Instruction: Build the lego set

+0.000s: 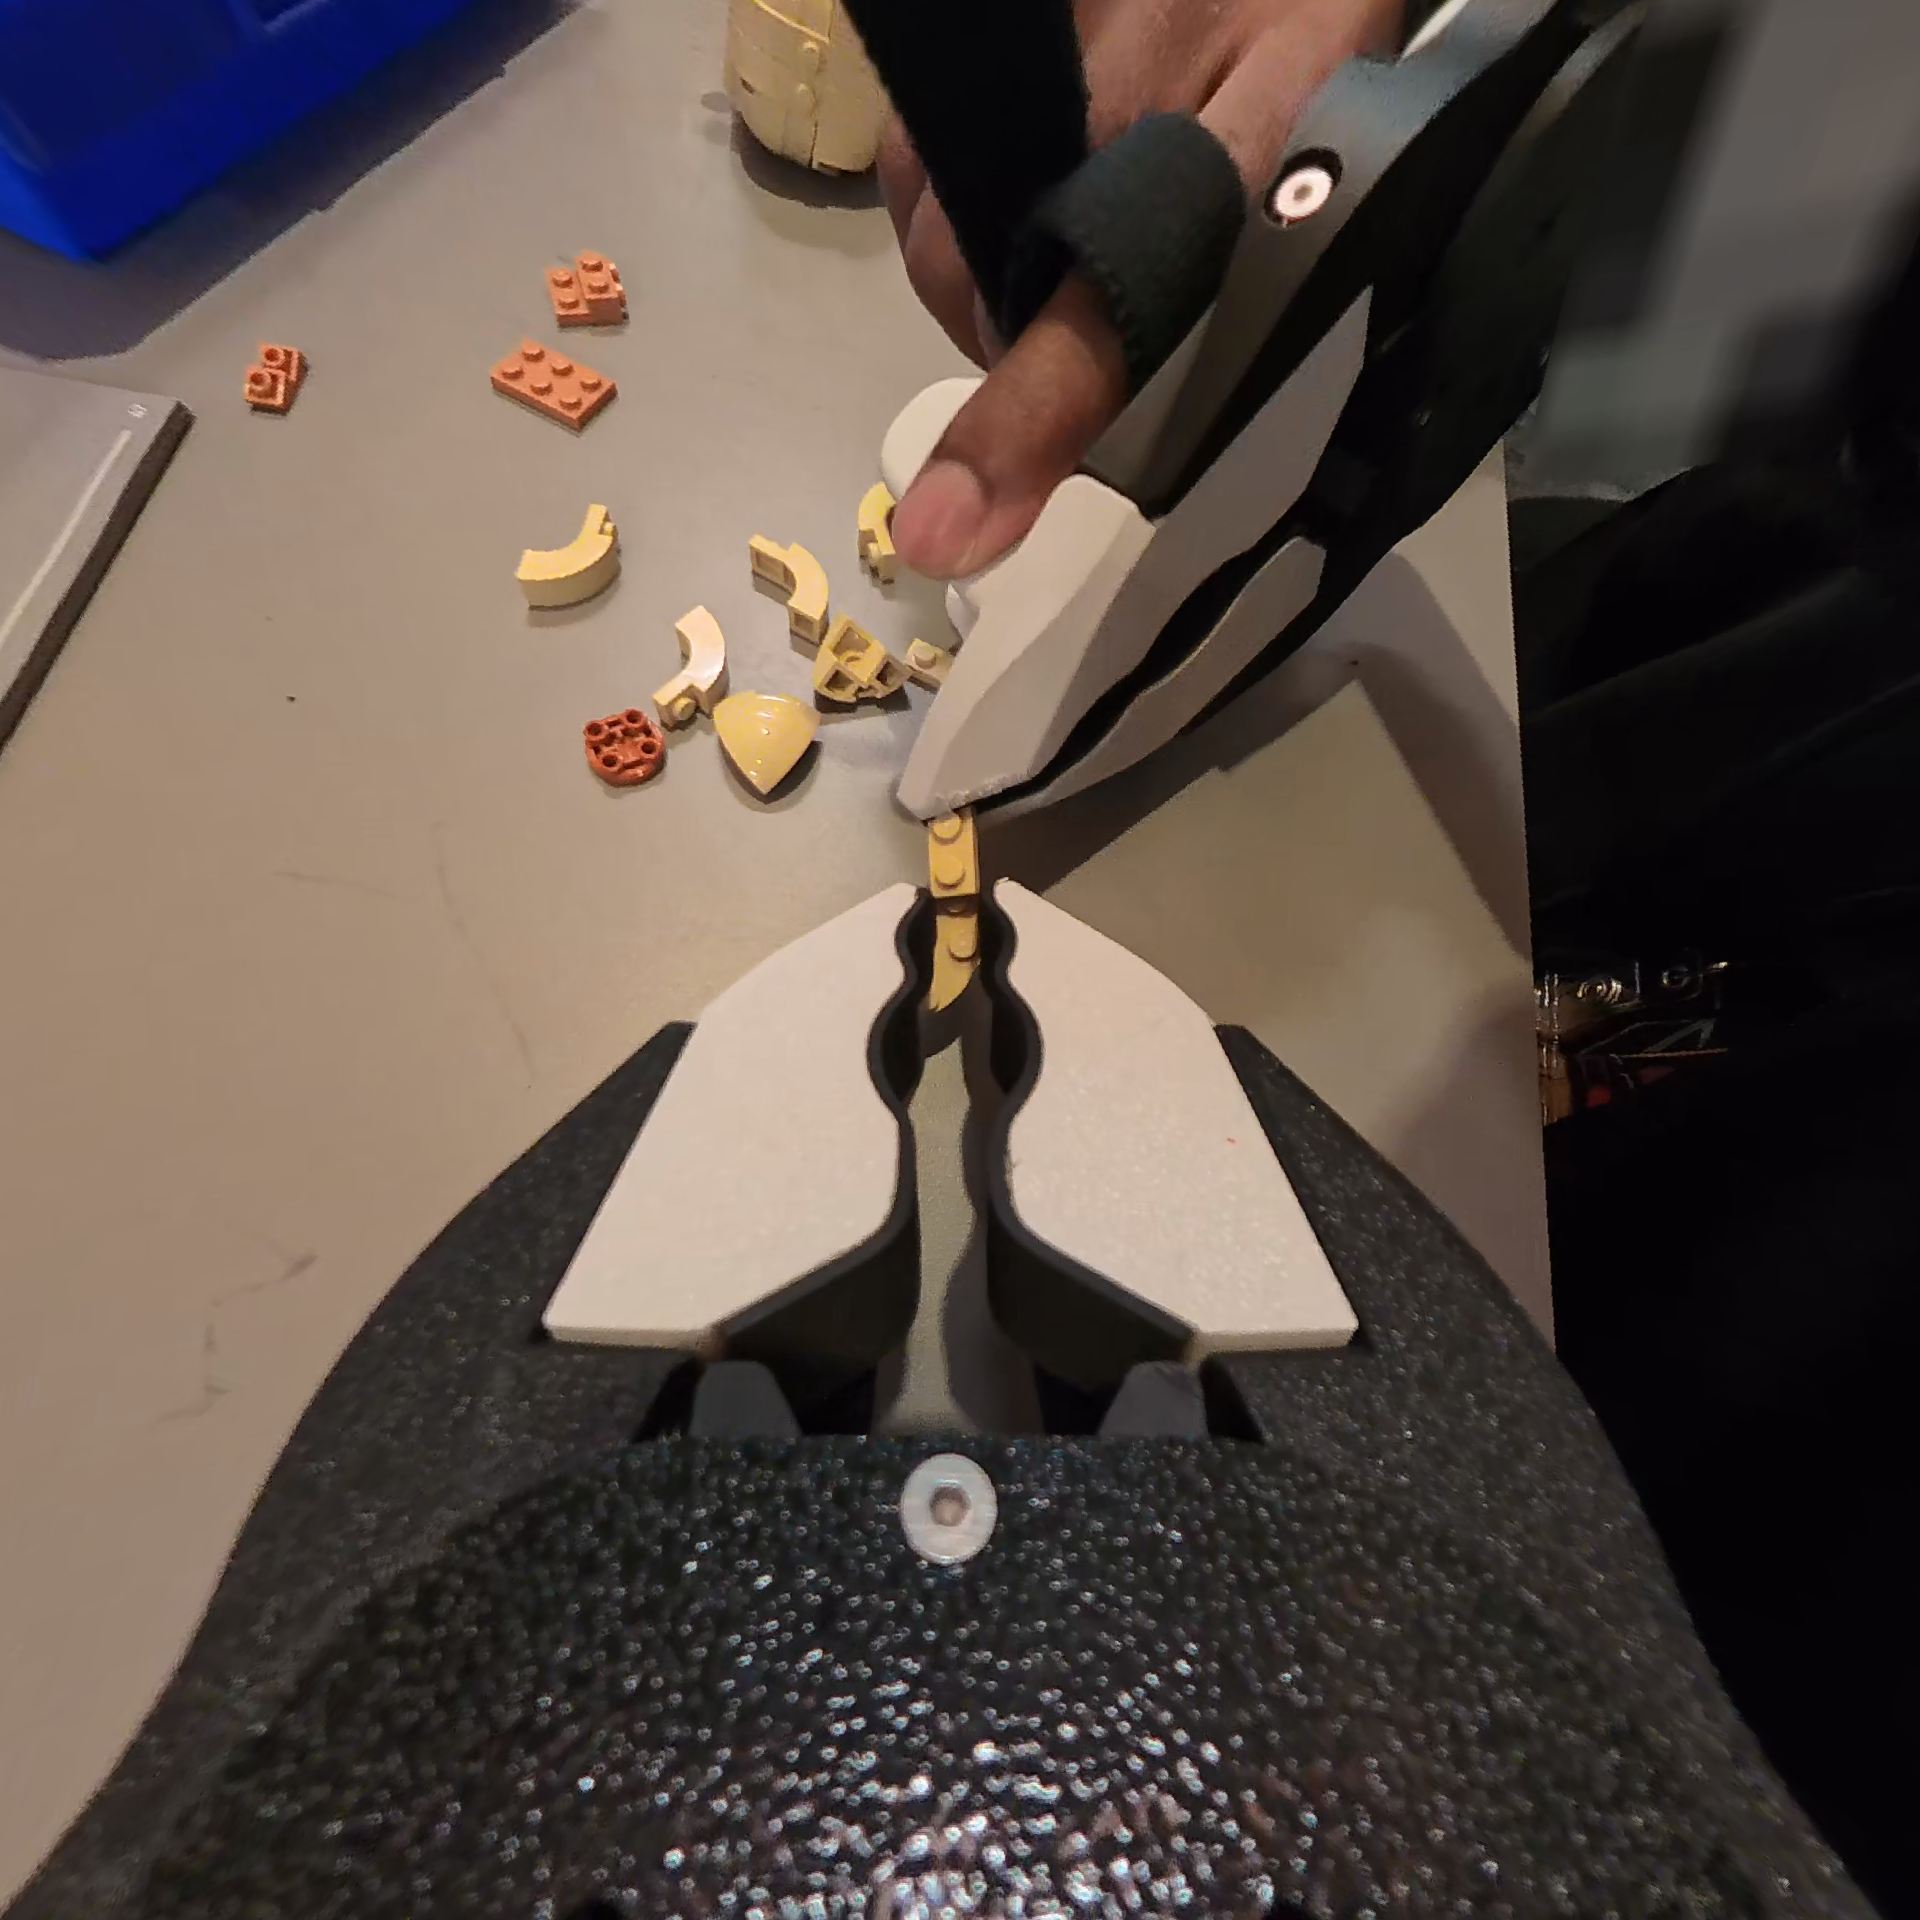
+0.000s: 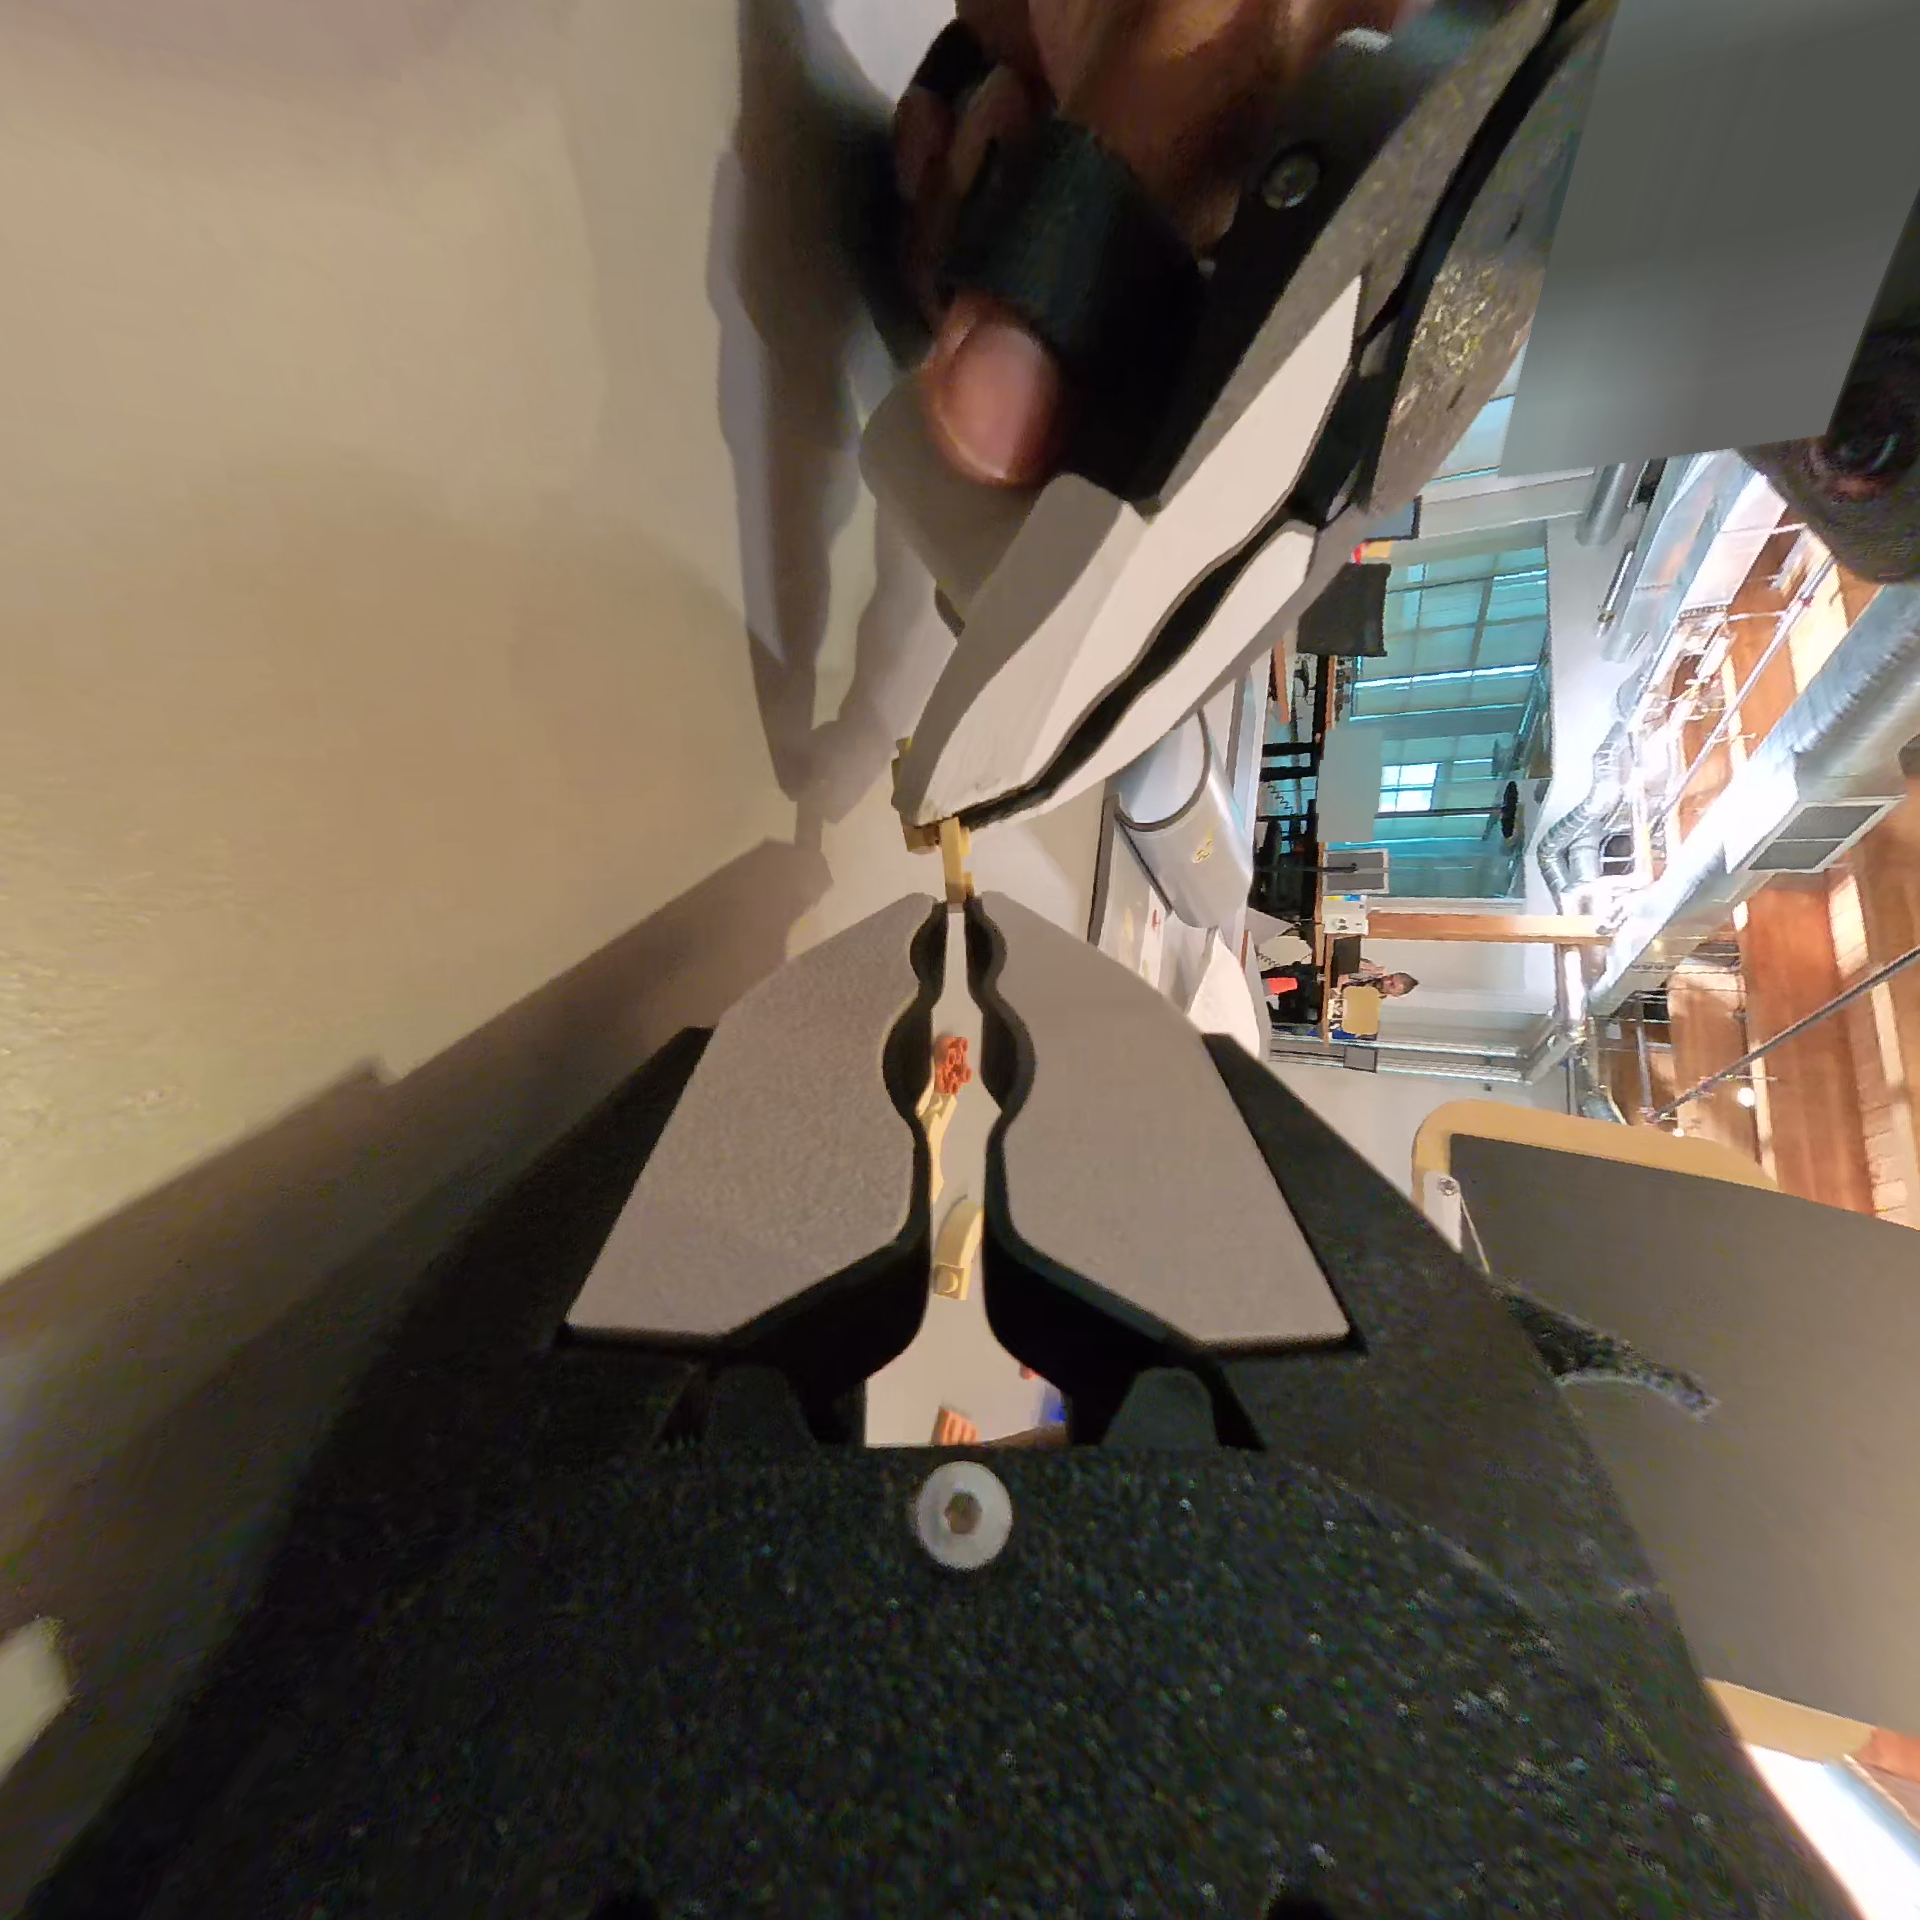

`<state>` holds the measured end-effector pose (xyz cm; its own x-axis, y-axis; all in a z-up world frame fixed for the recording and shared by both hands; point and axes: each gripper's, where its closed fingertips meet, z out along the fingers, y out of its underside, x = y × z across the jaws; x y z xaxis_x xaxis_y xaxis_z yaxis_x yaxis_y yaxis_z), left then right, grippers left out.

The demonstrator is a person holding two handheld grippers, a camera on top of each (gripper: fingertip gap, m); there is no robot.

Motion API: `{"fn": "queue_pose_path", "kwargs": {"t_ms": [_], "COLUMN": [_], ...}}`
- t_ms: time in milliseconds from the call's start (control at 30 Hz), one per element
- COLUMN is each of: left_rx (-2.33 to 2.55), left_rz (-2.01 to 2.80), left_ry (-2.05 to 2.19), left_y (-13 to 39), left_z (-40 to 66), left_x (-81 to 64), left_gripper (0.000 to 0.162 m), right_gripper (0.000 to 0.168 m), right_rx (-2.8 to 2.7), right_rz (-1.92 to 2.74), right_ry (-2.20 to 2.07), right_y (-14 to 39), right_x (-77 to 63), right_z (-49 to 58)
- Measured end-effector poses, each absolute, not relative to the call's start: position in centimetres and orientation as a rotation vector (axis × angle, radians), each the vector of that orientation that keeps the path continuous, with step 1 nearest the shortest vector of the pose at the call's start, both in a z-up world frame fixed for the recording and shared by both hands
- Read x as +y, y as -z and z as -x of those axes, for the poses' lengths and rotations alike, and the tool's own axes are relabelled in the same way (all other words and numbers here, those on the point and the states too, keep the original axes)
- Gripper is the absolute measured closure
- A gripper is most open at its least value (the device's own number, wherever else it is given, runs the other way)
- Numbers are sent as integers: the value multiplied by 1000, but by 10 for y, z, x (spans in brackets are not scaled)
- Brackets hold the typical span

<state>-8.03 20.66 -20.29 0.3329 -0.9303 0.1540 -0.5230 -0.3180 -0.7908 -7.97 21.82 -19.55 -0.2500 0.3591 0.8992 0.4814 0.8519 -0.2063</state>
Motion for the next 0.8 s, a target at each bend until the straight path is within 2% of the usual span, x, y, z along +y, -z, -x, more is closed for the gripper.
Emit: {"fn": "queue_pose_path", "kwargs": {"t_ms": [800], "left_rx": [1178], "left_rz": [2056], "left_ry": [1294], "left_y": [192], "left_z": [81], "left_x": [203], "left_gripper": [155], "right_gripper": [165], "right_rx": [-1846], "right_rz": [667], "right_ry": [92], "right_y": [190], "right_x": [217], "right_z": [83]}}
